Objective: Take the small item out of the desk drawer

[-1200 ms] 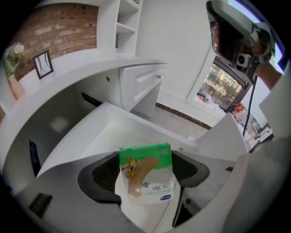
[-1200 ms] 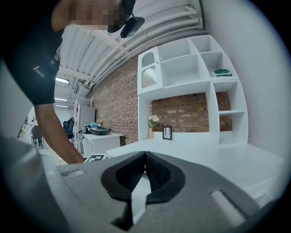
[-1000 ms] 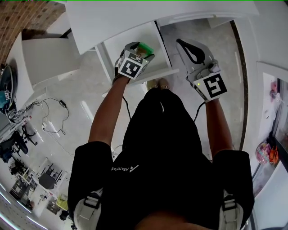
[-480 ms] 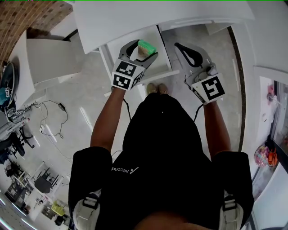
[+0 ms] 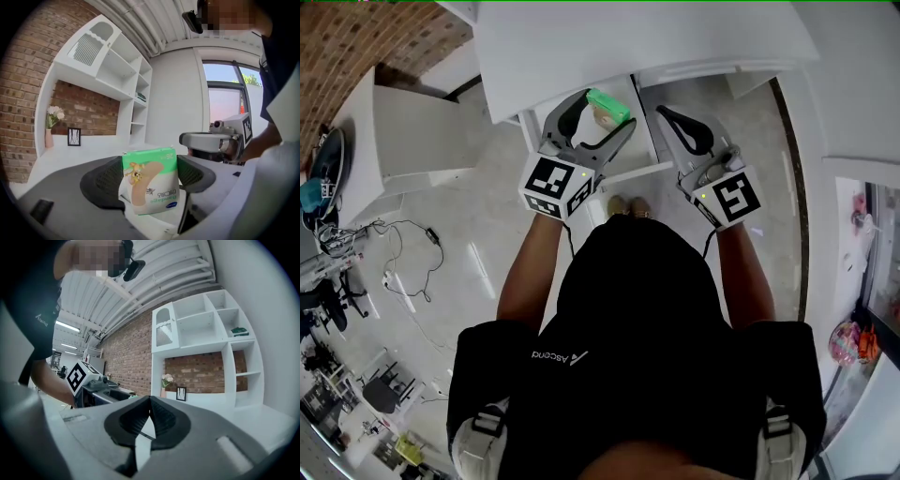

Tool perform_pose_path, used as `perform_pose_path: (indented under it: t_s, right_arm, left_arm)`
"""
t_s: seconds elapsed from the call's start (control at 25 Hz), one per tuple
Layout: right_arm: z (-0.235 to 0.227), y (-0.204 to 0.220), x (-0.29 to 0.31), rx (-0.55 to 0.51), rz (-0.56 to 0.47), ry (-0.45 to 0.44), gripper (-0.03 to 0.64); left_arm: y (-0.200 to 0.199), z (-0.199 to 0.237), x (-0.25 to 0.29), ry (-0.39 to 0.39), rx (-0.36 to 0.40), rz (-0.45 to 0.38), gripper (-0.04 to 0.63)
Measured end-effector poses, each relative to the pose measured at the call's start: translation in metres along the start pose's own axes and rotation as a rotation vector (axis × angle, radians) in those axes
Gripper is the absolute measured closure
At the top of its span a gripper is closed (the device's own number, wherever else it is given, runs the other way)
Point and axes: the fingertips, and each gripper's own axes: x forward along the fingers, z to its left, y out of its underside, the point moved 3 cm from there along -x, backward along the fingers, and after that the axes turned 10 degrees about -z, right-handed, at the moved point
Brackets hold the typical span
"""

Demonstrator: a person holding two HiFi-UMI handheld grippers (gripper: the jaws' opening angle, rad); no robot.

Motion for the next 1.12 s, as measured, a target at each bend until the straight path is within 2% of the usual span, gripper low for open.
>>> perform_pose_path:
  t_s: [0.24, 0.52, 0.76, 1.12]
  right_arm:
    - [0.002, -0.026, 0.002, -0.012, -0.083, -0.003, 0.614]
    - [0.009, -0.053, 0.006, -0.033, -0.139, -0.023, 0.614]
    - [0.014, -0.064, 0.003, -0.032, -0.165, -0.027, 0.614]
    - [0.018, -0.067, -0.004, -0.018, -0.176, -0.019, 0.615]
  left_arm:
    - [-0.059, -0.012, -0.009, -0.001, 0.037, -0.138, 0.247]
    - [-0.107, -0.024, -0.02, -0.014, 0.074, -0.223, 0.247]
    - [-0.125, -0.027, -0.028, -0.024, 0.096, -0.267, 0.247]
    - [-0.127, -0.035, -0.033, -0.02, 0.102, -0.273, 0.247]
